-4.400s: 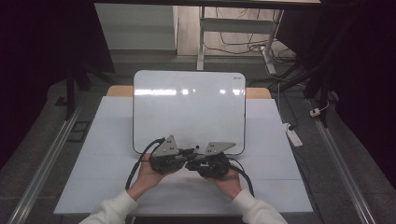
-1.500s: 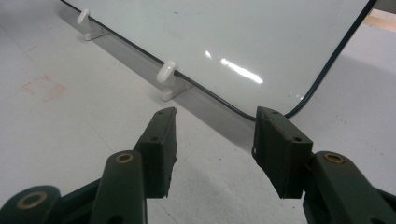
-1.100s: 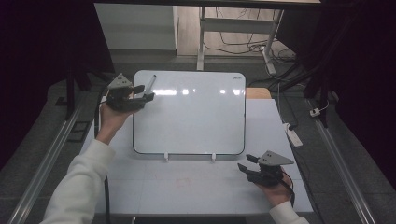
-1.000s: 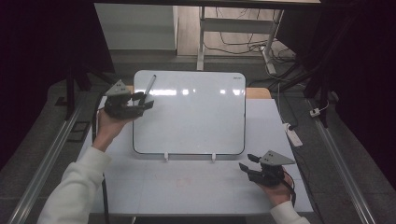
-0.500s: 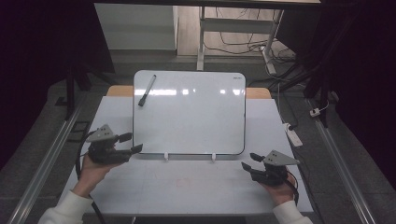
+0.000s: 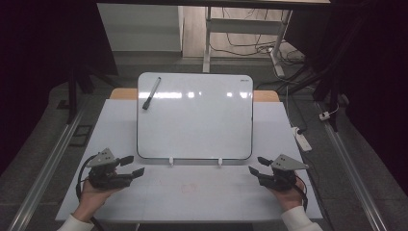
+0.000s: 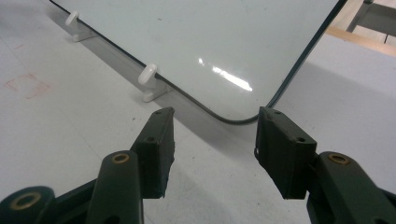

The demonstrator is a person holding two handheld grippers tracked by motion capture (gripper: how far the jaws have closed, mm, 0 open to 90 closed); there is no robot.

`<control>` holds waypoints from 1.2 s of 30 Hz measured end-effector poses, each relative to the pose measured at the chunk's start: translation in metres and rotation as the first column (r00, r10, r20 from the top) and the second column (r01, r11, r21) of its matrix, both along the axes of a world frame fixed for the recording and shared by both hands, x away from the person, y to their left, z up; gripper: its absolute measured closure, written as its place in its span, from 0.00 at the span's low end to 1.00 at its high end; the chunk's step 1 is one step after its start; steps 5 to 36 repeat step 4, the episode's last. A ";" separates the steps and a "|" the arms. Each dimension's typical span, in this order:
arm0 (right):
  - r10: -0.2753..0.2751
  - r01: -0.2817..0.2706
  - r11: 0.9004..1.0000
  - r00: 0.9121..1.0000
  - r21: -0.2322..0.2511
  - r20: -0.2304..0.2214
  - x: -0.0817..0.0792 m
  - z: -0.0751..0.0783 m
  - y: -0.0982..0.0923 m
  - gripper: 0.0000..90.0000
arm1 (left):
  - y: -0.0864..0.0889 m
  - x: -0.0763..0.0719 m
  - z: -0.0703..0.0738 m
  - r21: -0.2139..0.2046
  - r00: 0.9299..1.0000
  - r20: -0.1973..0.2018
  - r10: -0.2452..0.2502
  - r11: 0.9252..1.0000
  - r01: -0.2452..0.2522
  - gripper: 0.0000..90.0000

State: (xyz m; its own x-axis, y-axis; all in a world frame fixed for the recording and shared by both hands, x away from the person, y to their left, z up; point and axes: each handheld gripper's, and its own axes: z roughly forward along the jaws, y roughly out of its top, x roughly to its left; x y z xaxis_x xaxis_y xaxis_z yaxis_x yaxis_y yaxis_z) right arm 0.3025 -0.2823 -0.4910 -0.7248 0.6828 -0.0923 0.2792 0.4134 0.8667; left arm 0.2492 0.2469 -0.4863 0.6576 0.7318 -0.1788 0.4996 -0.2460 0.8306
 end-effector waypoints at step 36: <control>0.001 -0.001 1.000 1.000 0.003 0.008 0.000 0.001 -0.001 0.52 | 0.001 -0.001 -0.002 -0.007 1.000 -0.002 0.005 1.000 -0.005 0.36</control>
